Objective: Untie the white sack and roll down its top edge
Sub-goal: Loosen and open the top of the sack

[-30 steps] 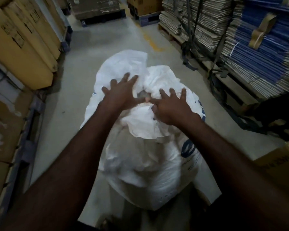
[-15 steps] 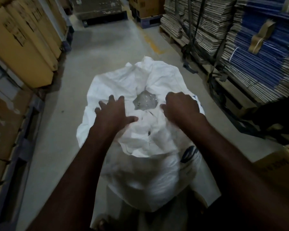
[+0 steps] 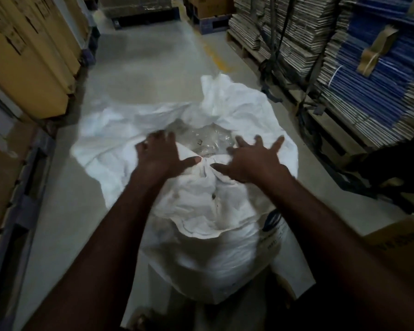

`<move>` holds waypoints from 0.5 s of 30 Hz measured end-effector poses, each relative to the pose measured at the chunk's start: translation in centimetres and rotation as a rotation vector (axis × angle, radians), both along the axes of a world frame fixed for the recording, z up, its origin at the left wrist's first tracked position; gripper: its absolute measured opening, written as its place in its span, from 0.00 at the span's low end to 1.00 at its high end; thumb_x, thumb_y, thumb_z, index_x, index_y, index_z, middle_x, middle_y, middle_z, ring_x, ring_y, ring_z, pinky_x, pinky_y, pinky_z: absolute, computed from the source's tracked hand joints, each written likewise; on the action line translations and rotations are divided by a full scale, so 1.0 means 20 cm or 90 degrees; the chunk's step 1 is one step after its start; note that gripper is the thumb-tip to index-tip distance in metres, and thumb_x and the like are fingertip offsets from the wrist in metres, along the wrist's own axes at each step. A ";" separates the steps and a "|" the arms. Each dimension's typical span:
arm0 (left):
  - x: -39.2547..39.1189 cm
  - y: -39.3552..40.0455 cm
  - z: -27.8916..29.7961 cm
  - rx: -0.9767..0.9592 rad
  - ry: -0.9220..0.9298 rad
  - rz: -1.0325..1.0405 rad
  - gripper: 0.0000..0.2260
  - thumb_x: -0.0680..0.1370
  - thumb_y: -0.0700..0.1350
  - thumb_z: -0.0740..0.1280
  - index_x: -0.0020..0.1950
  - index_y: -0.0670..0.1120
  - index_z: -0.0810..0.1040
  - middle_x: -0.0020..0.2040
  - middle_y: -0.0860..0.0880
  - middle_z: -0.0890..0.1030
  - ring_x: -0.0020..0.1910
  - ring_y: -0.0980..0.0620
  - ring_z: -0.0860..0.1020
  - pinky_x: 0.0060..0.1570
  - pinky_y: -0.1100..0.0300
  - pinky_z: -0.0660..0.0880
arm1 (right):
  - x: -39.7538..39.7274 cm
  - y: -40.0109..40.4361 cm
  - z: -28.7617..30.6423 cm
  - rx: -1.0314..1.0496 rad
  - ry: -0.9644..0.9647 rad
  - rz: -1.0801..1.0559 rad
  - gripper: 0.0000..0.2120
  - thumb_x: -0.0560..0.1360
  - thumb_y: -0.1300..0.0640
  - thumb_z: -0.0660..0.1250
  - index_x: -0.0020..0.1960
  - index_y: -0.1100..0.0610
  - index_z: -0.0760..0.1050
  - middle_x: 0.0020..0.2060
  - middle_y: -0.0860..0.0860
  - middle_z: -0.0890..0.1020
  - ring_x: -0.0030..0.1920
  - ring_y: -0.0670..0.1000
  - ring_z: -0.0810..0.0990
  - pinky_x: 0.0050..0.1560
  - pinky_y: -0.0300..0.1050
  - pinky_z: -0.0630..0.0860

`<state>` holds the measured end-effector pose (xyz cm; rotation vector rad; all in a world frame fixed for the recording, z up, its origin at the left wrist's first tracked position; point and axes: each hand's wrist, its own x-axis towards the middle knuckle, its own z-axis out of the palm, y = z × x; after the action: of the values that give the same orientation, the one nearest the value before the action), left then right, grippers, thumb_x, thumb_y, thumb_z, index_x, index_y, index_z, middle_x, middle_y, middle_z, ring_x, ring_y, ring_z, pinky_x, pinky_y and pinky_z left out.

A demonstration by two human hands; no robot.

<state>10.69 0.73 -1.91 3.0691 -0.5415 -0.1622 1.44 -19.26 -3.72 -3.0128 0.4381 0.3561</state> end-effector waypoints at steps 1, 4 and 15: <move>0.02 0.07 0.01 -0.027 0.004 0.046 0.63 0.66 0.85 0.62 0.88 0.47 0.48 0.88 0.40 0.52 0.86 0.36 0.56 0.80 0.34 0.57 | -0.02 -0.02 0.01 0.005 0.004 -0.036 0.54 0.67 0.13 0.44 0.84 0.43 0.55 0.86 0.48 0.48 0.84 0.67 0.46 0.65 0.86 0.30; 0.11 0.35 0.02 -0.103 0.038 0.093 0.74 0.55 0.91 0.60 0.88 0.46 0.49 0.88 0.43 0.53 0.87 0.41 0.55 0.85 0.43 0.54 | -0.08 -0.13 0.04 0.035 0.042 -0.153 0.72 0.56 0.08 0.46 0.86 0.54 0.46 0.86 0.53 0.46 0.84 0.66 0.45 0.67 0.86 0.32; -0.02 0.44 0.00 -0.121 -0.012 0.013 0.44 0.80 0.66 0.70 0.88 0.45 0.58 0.87 0.41 0.59 0.86 0.41 0.58 0.84 0.46 0.57 | -0.15 -0.05 0.12 -0.002 -0.236 -0.012 0.42 0.78 0.31 0.65 0.81 0.57 0.62 0.83 0.57 0.60 0.83 0.59 0.57 0.78 0.75 0.45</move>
<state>10.24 9.58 -1.90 2.8936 -0.4951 -0.0761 -1.65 -20.20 -1.31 -2.9765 0.4300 -0.2049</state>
